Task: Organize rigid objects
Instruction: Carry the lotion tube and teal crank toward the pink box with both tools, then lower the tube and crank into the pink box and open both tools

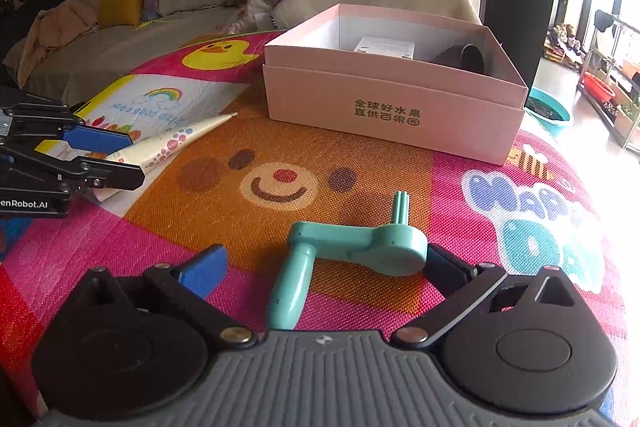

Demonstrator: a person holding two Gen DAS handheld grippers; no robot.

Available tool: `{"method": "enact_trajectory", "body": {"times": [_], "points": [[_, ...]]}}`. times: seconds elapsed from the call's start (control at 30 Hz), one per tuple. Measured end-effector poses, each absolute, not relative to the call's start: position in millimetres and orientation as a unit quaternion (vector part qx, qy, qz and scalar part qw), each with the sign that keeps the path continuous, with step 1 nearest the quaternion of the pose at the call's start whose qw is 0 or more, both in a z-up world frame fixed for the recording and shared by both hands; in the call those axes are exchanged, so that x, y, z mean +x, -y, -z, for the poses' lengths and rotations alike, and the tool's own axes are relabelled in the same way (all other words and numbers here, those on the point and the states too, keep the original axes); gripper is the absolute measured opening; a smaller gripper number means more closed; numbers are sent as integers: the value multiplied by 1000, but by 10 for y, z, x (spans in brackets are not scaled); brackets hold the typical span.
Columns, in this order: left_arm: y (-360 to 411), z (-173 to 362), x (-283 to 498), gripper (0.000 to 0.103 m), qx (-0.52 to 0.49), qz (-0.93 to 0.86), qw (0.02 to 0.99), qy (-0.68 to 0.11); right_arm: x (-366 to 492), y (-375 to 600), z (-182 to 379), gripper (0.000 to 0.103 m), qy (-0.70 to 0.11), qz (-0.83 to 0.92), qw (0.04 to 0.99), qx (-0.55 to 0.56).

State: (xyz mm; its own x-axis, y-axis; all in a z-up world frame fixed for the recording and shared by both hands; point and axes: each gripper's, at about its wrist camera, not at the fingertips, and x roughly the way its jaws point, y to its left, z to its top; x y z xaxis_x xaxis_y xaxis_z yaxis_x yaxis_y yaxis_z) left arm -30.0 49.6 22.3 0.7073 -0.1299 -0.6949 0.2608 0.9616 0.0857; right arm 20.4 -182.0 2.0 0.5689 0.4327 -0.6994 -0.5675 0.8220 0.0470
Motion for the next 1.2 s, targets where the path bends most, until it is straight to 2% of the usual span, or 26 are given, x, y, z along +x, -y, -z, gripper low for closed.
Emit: {"method": "enact_trajectory", "body": {"times": [0.13,0.27,0.4,0.47,0.6,0.7,1.07,1.2], "points": [[-531,-167,-205,43,63,105,920,-373,204,1820,-19,103,-367,-284,881,-91],[-581,-132,-102,42,24,102,923,-371,203,1823,-23,103,-367,-283,882,-89],[-506,-115,-121,40,46,112,927,-355,211,1813,-37,101,-366,-278,884,-91],[-479,-103,-148,33,57,120,929,-346,239,1802,-53,96,-361,-270,888,-93],[-499,-85,-156,31,48,127,931,-339,337,1800,-69,87,-358,-252,895,-87],[-537,-76,-130,31,33,128,932,-336,337,1785,-97,71,-355,-255,895,-94],[-318,-157,-377,31,78,175,922,-337,14,1881,-257,71,-344,-273,889,-128],[-275,-302,-441,31,85,185,925,-321,-52,2021,-494,70,-312,-262,905,-119]]}}
